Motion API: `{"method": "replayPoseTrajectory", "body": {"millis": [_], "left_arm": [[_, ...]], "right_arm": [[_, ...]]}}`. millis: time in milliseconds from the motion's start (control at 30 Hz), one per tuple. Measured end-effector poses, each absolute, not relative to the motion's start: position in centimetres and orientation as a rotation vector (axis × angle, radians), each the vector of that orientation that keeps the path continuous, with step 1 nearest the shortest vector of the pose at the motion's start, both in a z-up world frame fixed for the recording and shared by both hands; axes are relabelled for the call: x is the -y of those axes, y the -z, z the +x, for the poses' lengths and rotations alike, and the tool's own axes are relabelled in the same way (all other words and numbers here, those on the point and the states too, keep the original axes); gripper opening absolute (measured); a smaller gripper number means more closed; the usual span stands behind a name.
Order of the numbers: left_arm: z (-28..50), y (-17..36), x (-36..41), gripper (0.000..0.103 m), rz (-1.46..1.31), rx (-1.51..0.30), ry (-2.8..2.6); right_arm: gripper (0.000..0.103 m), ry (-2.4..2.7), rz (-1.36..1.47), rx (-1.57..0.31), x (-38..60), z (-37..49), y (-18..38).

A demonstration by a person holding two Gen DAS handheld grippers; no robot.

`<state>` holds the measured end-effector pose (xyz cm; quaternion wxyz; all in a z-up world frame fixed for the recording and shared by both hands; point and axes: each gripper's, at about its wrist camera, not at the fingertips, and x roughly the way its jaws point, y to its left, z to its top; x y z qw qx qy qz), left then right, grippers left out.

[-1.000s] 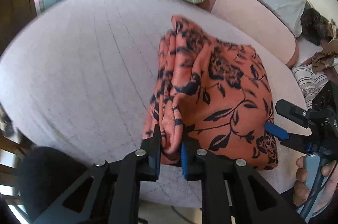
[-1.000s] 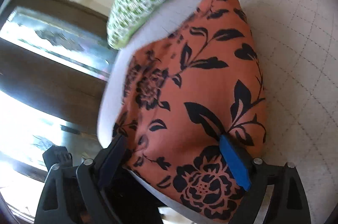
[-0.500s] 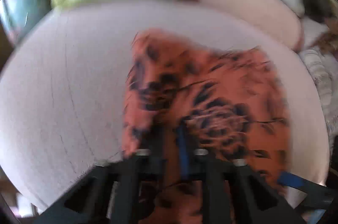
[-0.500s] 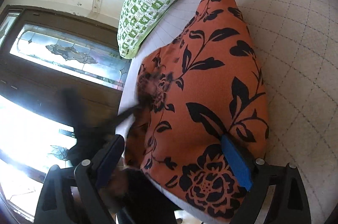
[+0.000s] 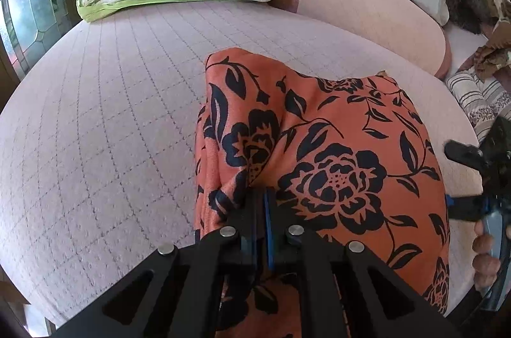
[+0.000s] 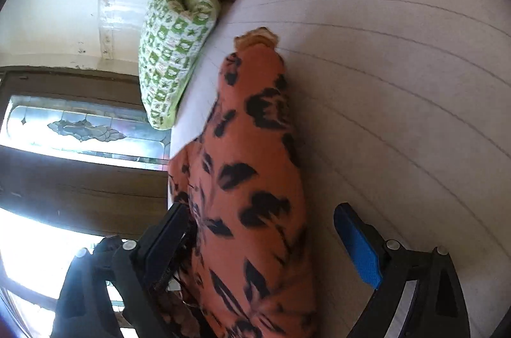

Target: Fold small clothes

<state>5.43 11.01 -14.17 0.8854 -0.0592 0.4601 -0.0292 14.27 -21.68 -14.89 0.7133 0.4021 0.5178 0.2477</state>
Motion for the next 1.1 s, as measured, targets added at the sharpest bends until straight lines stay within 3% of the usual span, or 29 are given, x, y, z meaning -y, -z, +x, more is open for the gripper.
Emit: {"method": "replayPoseTrajectory", "body": {"millis": [33, 167, 233, 267, 300, 333, 367, 400, 533, 600, 633, 667, 733, 800, 833, 867, 900, 967, 1100], "left_arm": [[5.5, 14.4, -10.9, 0.006, -0.118, -0.954, 0.059], [5.3, 14.6, -11.2, 0.006, -0.119, -0.933, 0.071], [5.3, 14.8, -11.2, 0.006, -0.123, -0.926, 0.076], [5.2, 14.7, -11.2, 0.006, -0.118, -0.927, 0.074], [5.2, 14.6, -11.2, 0.006, -0.112, -0.926, 0.07], [5.1, 14.5, -11.3, 0.006, -0.12, -0.925, 0.068], [5.1, 14.7, -11.2, 0.006, -0.127, -0.923, 0.068], [5.2, 14.8, -11.3, 0.006, -0.133, -0.921, 0.07], [5.0, 14.8, -11.0, 0.006, -0.123, -0.91, 0.068], [4.9, 14.7, -11.1, 0.006, -0.135, -0.909, 0.073], [5.0, 14.8, -11.2, 0.006, -0.143, -0.91, 0.076], [5.0, 14.9, -11.3, 0.006, -0.149, -0.911, 0.079], [5.0, 14.9, -11.6, 0.006, -0.164, -0.911, 0.085], [5.1, 15.1, -11.9, 0.006, -0.178, -0.906, 0.09], [5.1, 15.1, -11.8, 0.006, -0.176, -0.906, 0.092], [5.2, 15.0, -11.6, 0.006, -0.166, -0.909, 0.087], [5.2, 14.8, -11.6, 0.006, -0.154, -0.913, 0.082], [5.1, 14.5, -11.6, 0.006, -0.158, -0.918, 0.09], [3.7, 12.1, -11.6, 0.011, -0.198, -0.902, 0.092]], "right_arm": [[0.048, -0.551, 0.895, -1.188, 21.0, 14.5, 15.1], [0.034, -0.5, 0.707, -1.098, 19.4, 12.6, 10.6], [0.034, -0.41, 0.53, -1.132, 18.2, 12.9, 11.6], [0.039, -0.371, 0.486, -1.196, 17.9, 13.3, 13.5], [0.041, -0.387, 0.548, -1.183, 18.4, 13.2, 13.8], [0.049, -0.409, 0.589, -1.168, 18.9, 13.1, 13.3], [0.068, -0.429, 0.631, -1.141, 19.5, 13.0, 12.2], [0.075, -0.439, 0.653, -1.111, 19.9, 12.8, 11.5], [0.089, -0.435, 0.721, -1.049, 21.5, 15.1, 10.4], [0.089, -0.439, 0.803, -1.121, 21.3, 17.1, 12.6], [0.074, -0.459, 0.825, -1.191, 20.6, 18.2, 14.2], [0.036, -0.459, 0.794, -1.218, 19.9, 18.7, 14.6], [0.034, -0.457, 0.703, -1.148, 18.6, 18.0, 12.0], [0.033, -0.439, 0.659, -1.115, 18.3, 17.6, 11.3], [0.038, -0.381, 0.648, -1.17, 18.5, 17.9, 12.9], [0.051, -0.355, 0.673, -1.216, 18.9, 18.1, 14.2], [0.054, -0.378, 0.756, -1.194, 19.7, 17.6, 14.6], [0.078, -0.408, 0.797, -1.151, 20.3, 15.9, 13.1], [0.079, -0.425, 0.748, -1.119, 21.0, 11.9, 10.9]]}}
